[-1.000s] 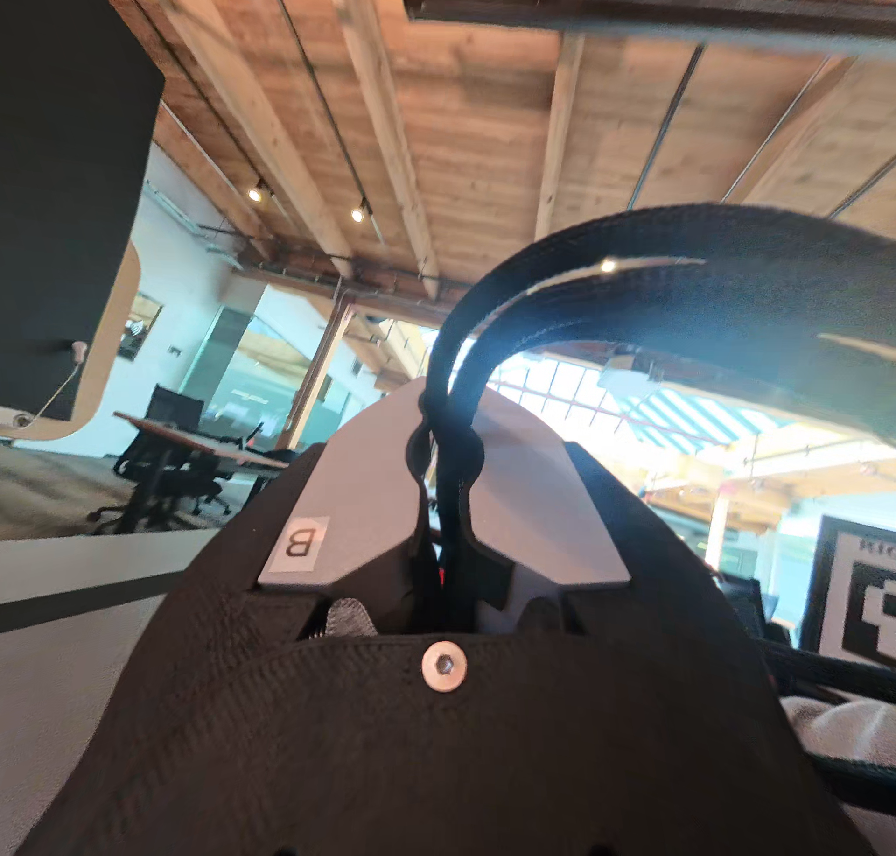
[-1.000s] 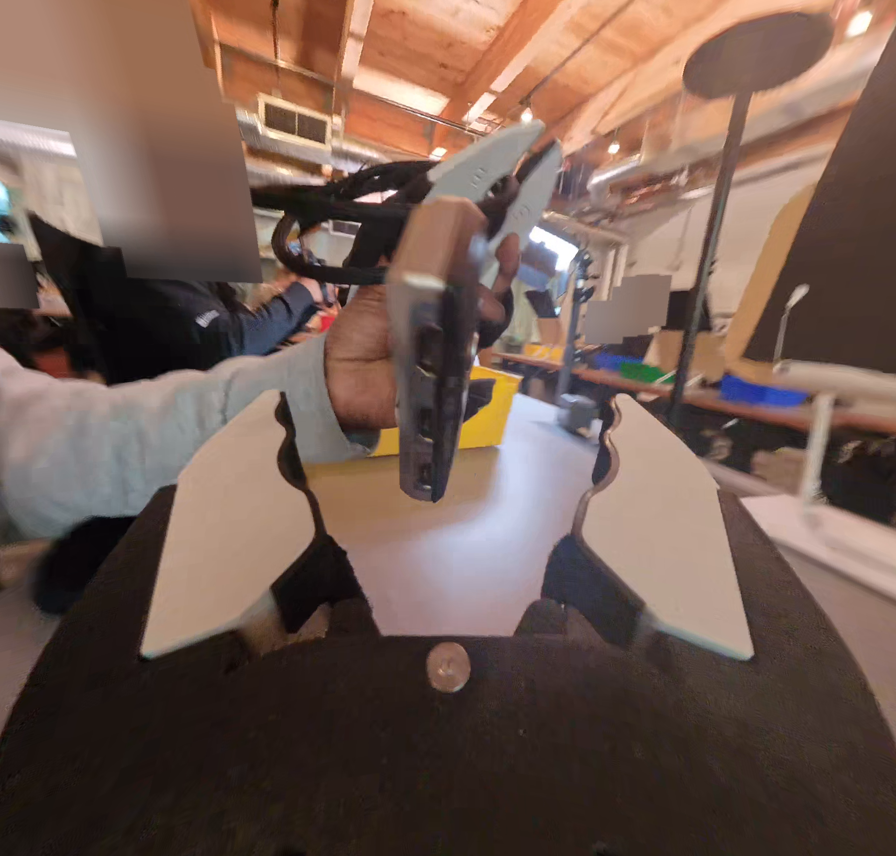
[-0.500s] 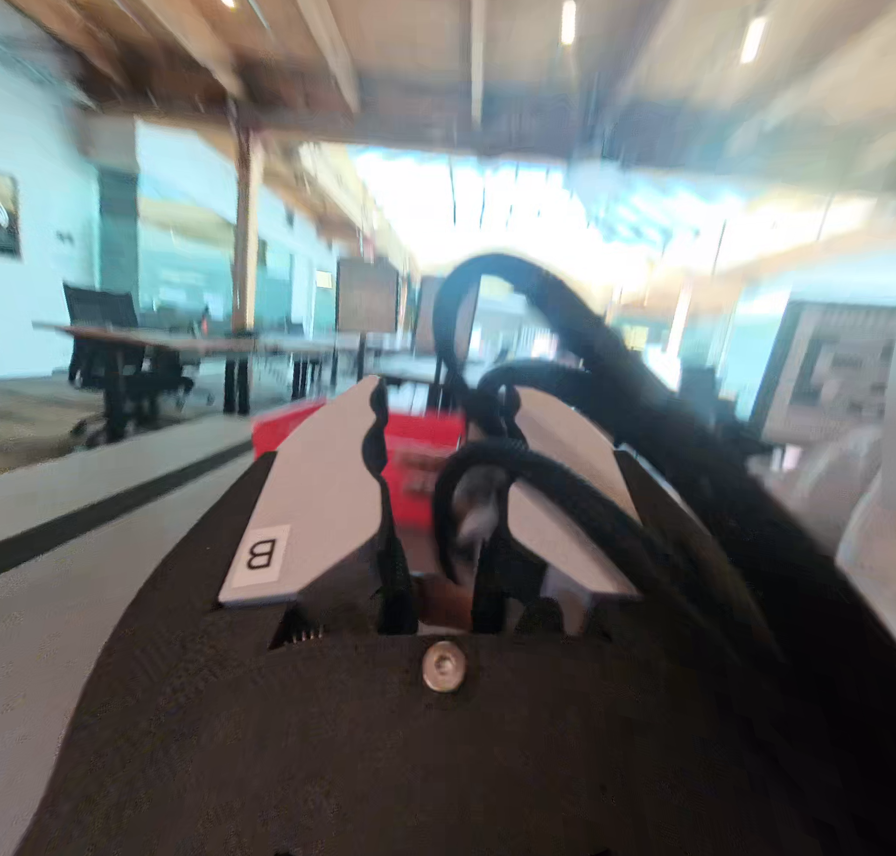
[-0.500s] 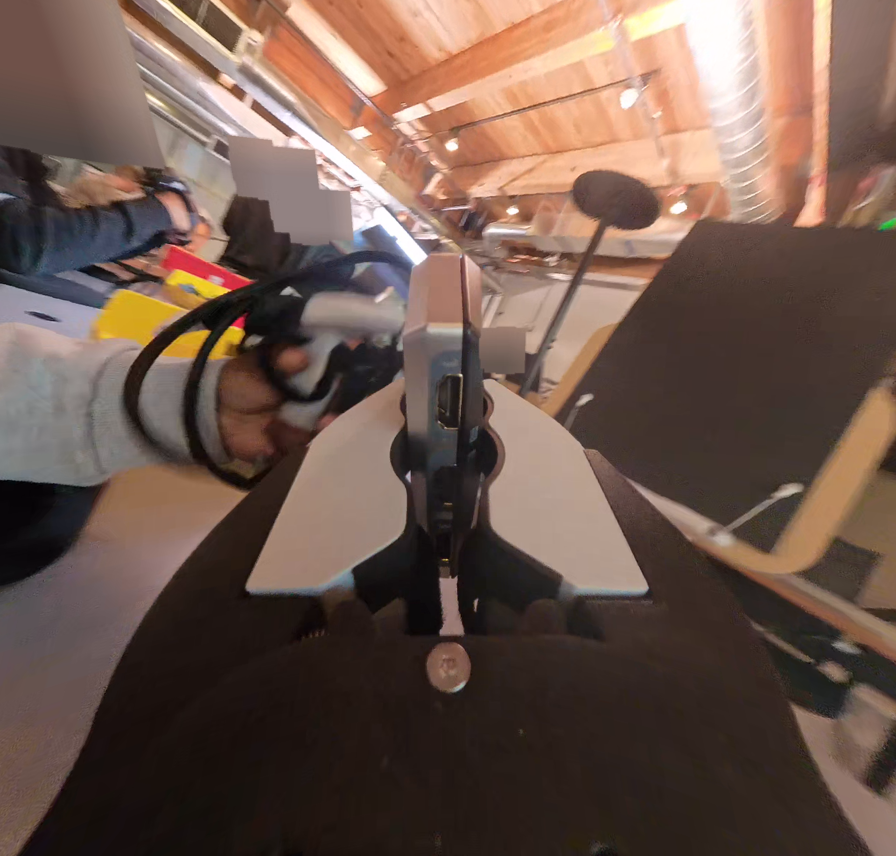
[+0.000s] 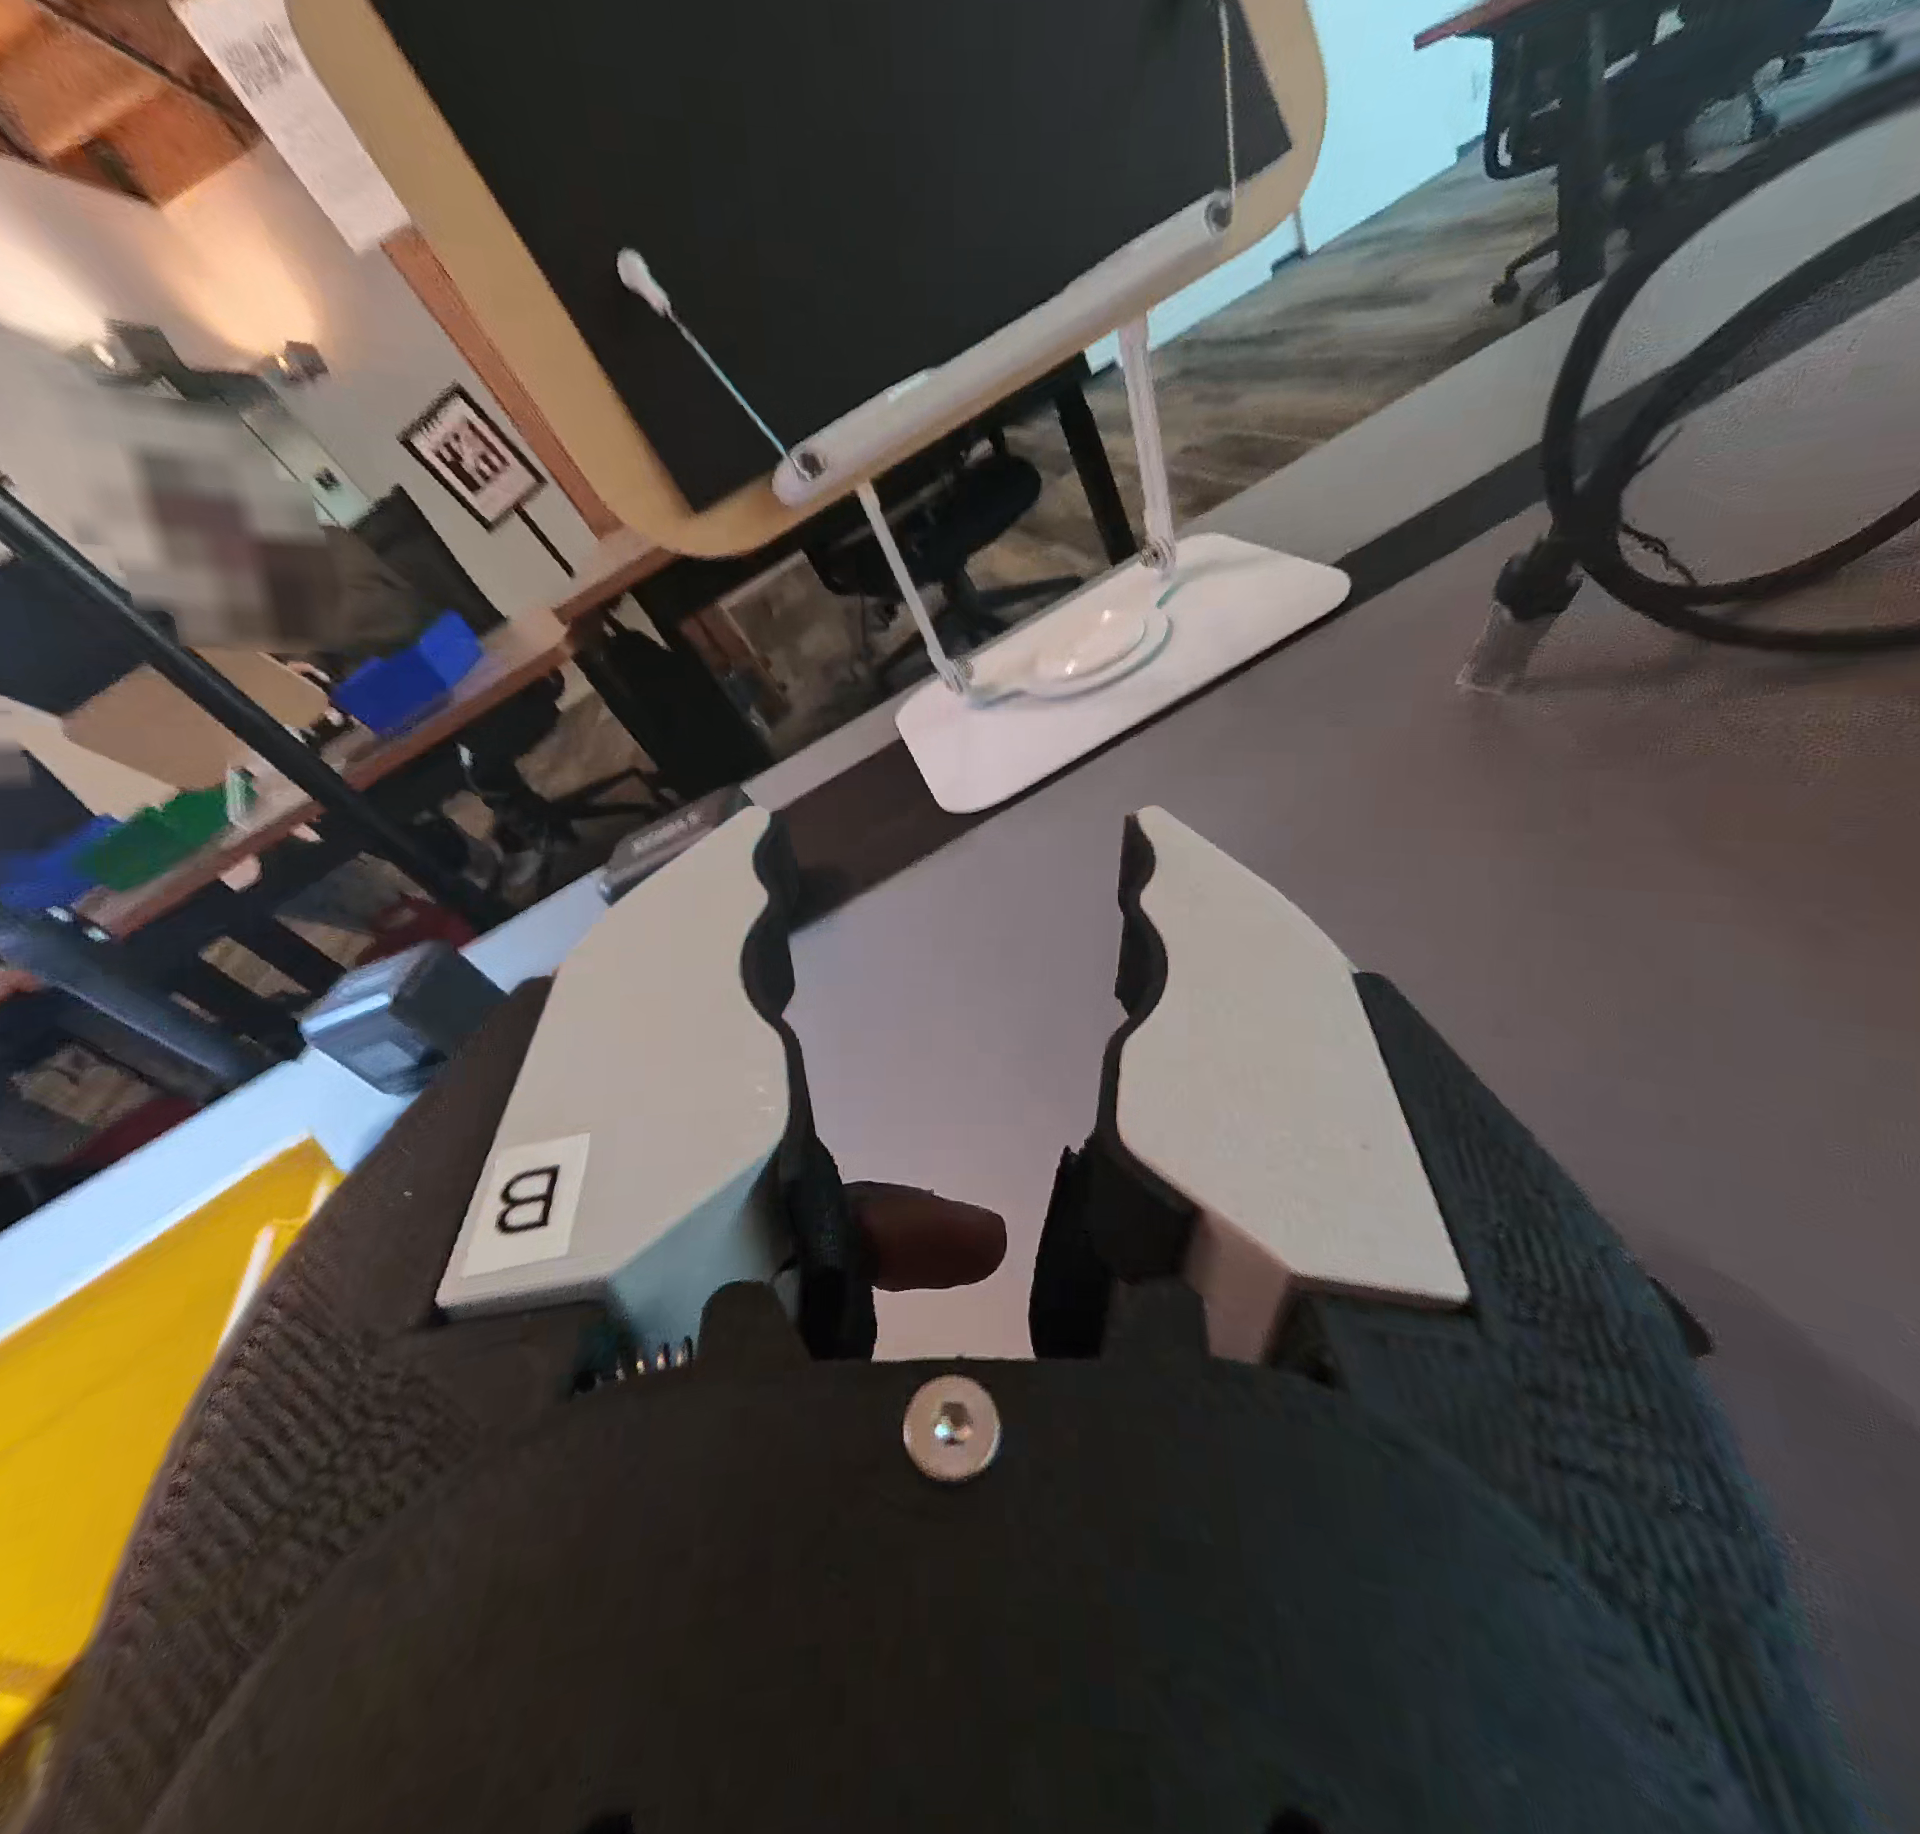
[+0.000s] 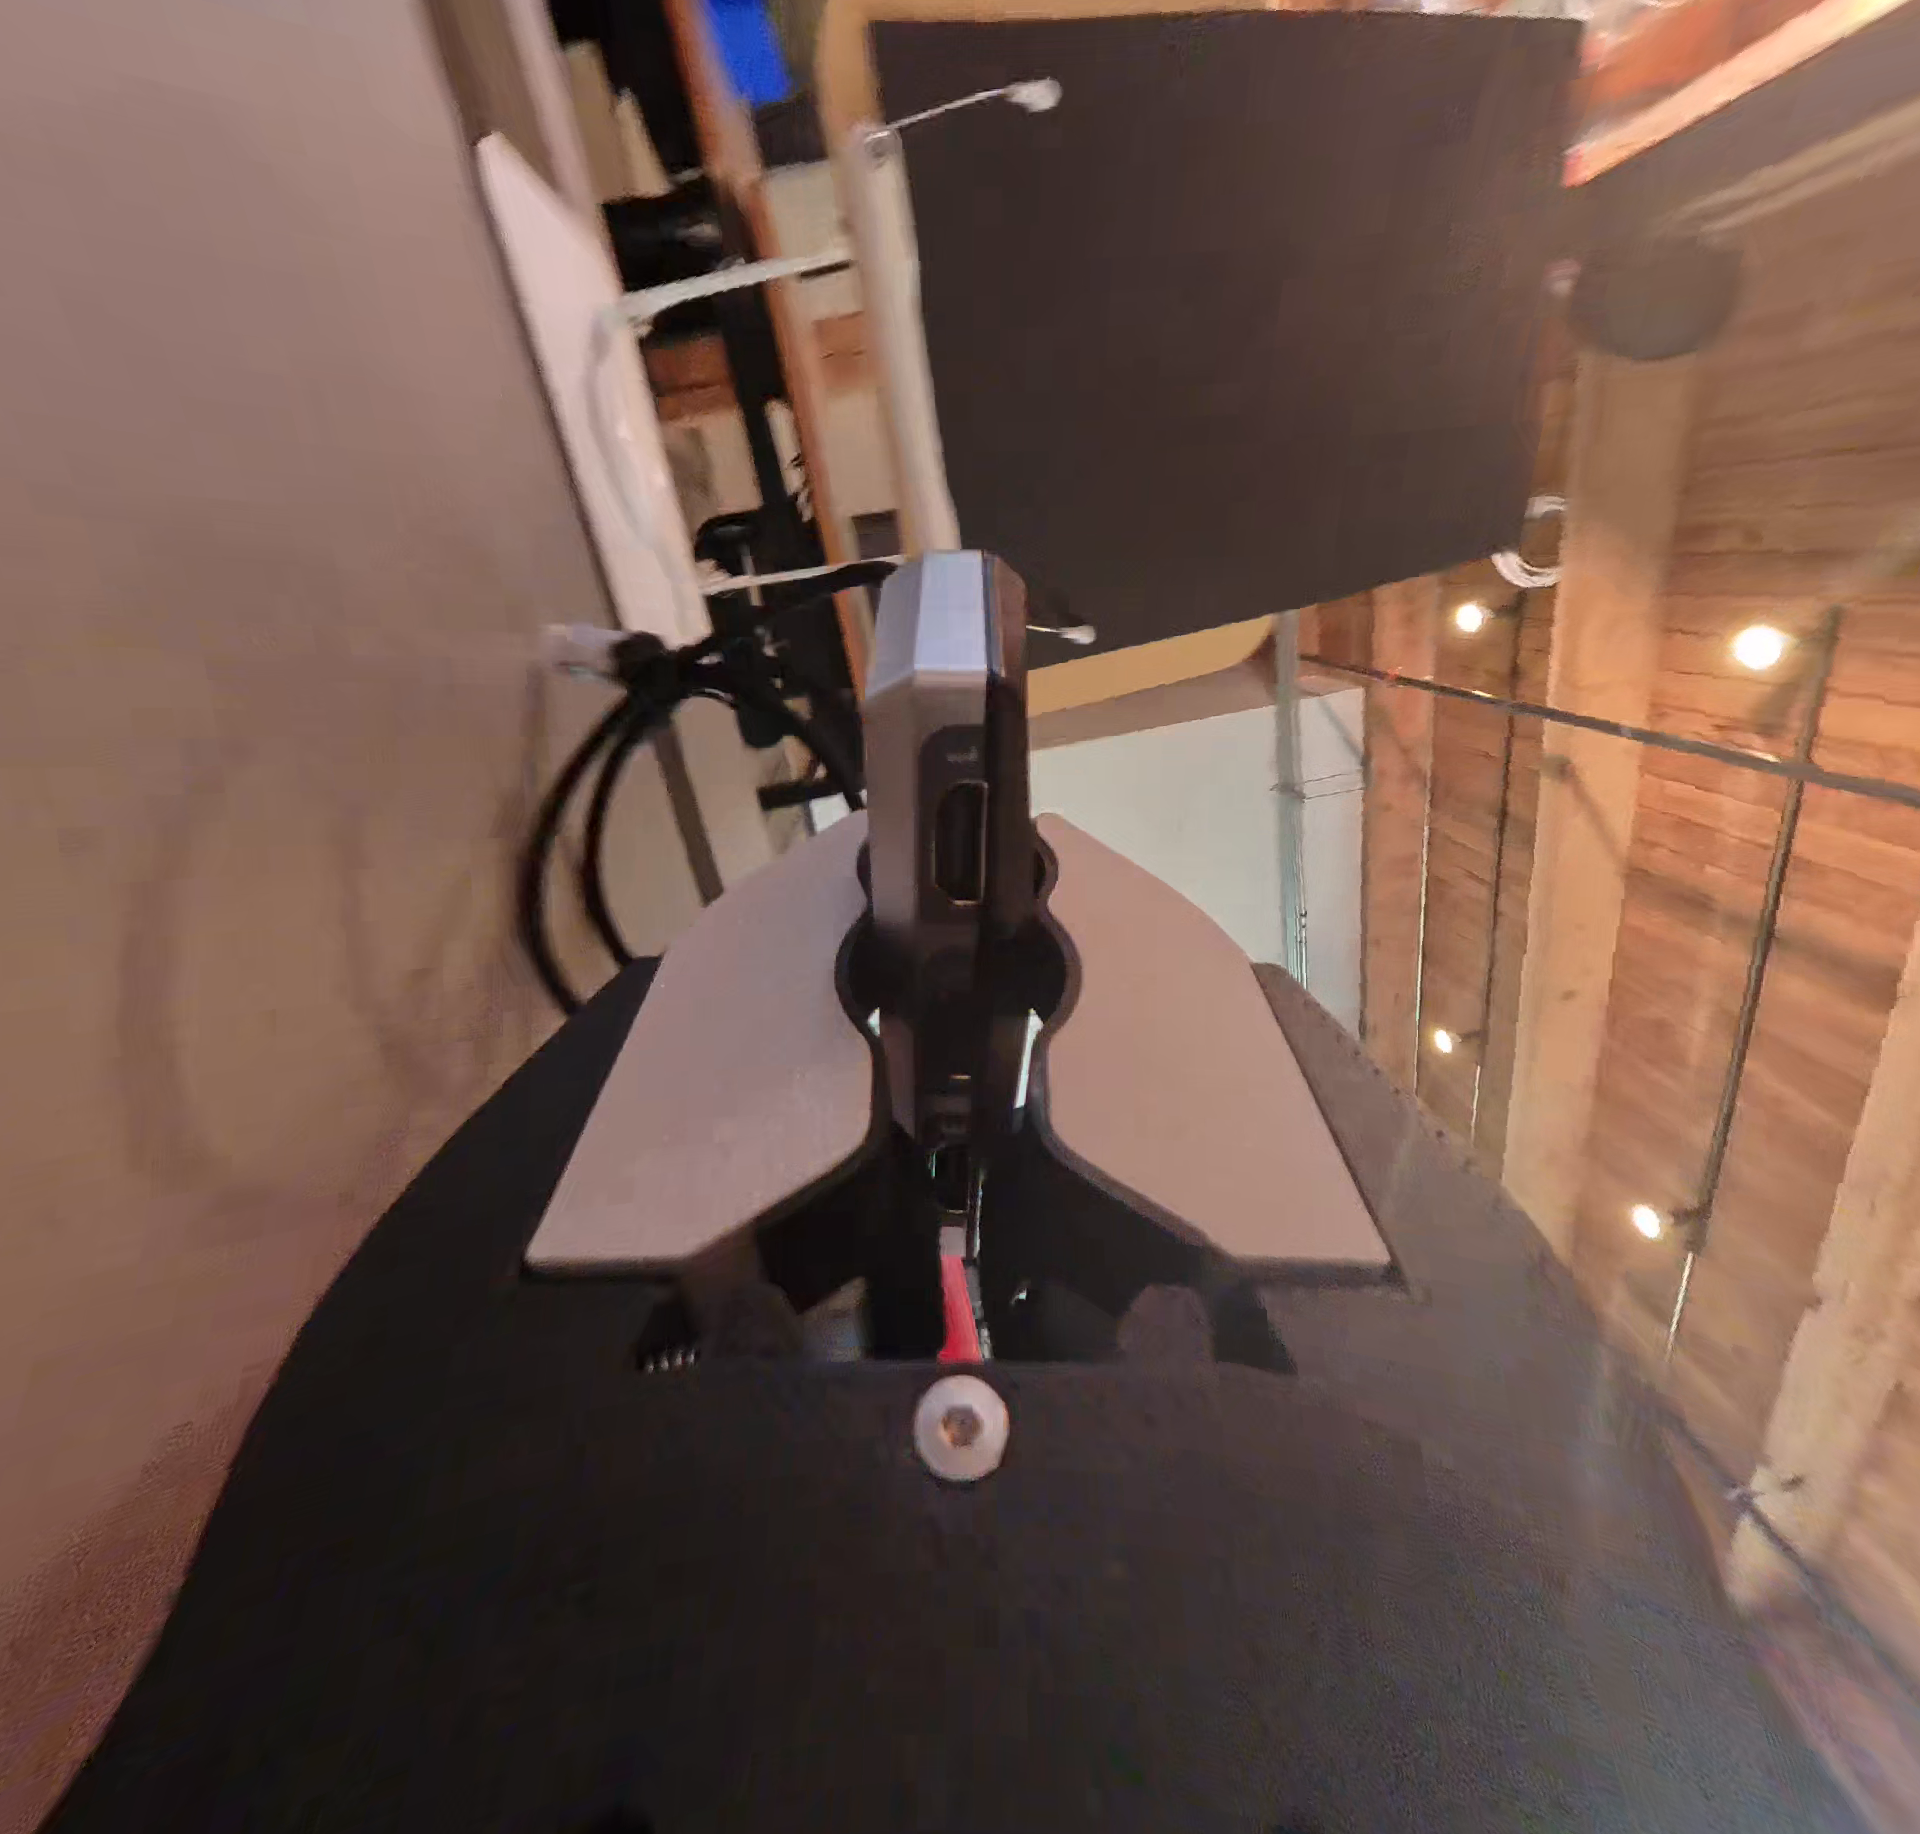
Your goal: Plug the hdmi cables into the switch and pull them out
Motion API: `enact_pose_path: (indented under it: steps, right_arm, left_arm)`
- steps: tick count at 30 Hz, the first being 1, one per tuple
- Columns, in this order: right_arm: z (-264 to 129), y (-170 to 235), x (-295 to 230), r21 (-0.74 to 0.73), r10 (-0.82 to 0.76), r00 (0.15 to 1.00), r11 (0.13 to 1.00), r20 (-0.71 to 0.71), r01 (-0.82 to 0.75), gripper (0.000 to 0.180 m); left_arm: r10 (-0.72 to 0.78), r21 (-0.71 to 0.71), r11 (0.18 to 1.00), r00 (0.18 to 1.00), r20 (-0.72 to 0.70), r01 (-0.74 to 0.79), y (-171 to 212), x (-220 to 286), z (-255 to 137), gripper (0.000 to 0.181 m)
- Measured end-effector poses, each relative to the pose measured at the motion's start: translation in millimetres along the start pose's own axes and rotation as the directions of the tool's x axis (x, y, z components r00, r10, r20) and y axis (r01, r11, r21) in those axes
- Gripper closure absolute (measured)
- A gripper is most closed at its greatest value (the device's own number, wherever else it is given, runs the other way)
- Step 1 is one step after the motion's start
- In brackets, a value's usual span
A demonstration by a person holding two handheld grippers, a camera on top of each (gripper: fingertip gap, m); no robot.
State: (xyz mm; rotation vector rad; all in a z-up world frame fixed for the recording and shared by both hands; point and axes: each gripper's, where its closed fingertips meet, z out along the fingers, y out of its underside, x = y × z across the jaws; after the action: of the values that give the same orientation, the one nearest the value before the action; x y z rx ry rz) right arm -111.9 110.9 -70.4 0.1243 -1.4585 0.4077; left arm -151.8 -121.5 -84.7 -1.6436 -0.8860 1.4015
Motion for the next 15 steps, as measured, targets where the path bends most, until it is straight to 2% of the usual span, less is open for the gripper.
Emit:
enact_pose_path:
  steps: [3, 8, 11, 15]
  right_arm:
    - [0, -9, -25, -0.005, -0.062, 0.993, 0.998, 0.101, 0.063, 0.157]
    - [-16, -34, -82, 0.023, -0.056, 0.923, 0.998, 0.381, 0.051, 0.157]
    - [-22, -42, -97, 0.037, -0.119, 0.901, 0.993, 0.418, 0.114, 0.156]
    - [-28, -44, -115, 0.039, -0.127, 0.866, 0.992, 0.483, 0.124, 0.152]
  left_arm:
    - [0.063, 0.048, 0.997, 0.998, 0.020, -0.064, -12, 2, -4, 0.121]
    - [0.005, 0.064, 0.998, 1.000, -0.028, -0.003, -13, 10, -3, 0.121]
    - [-0.003, 0.066, 0.998, 1.000, -0.028, 0.005, -13, 9, -3, 0.121]
    - [-0.050, 0.107, 0.993, 0.995, -0.083, 0.058, -19, 17, -5, 0.119]
